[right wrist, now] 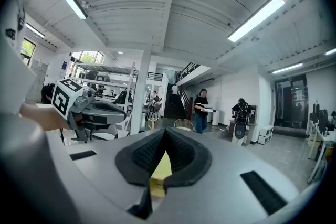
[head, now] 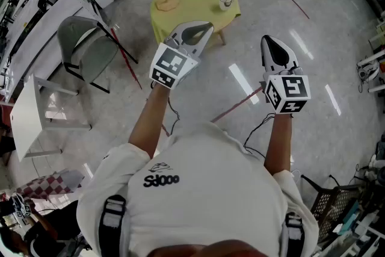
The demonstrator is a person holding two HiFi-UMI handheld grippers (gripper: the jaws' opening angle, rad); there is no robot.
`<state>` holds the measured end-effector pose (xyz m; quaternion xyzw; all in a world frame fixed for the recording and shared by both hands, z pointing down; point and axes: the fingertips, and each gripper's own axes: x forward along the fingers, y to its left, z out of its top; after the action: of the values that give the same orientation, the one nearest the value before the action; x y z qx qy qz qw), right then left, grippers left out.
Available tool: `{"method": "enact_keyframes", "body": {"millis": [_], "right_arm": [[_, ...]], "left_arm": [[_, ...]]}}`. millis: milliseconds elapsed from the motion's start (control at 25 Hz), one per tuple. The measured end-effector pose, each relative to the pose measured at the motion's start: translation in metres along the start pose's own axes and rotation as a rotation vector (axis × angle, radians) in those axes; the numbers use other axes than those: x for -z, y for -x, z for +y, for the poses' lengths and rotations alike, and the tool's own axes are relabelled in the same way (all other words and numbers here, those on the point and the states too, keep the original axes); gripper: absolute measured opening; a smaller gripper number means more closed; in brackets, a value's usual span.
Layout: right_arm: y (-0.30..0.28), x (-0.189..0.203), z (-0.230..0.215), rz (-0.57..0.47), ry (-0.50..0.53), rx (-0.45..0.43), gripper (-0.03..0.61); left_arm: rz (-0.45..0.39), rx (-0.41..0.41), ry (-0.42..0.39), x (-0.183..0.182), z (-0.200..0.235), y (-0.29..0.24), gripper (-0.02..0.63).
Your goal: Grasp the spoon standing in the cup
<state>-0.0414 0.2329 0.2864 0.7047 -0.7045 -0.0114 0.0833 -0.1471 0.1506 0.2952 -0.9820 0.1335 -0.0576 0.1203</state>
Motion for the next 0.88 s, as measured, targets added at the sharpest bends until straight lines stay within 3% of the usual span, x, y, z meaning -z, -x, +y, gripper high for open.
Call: {"method": "enact_keyframes", "body": {"millis": [160, 440, 880], "right_arm": [[0.005, 0.001, -0.011, -0.03, -0.02, -0.024, 0.021], [0.017, 0.014, -0.054, -0.061, -0.09, -0.027, 0.022], [0.024, 0.05, -0.101, -0.008, -0.138, -0.137, 0.021]], "left_arm": [[0.021, 0.025, -0.008, 0.005, -0.013, -0.011, 0.029], [0.048, -0.017, 0.017, 0.006, -0.032, -0.037, 0.028], [0.104, -0.087, 0.06, 0.022, -0.066, -0.072, 0.028]]}}
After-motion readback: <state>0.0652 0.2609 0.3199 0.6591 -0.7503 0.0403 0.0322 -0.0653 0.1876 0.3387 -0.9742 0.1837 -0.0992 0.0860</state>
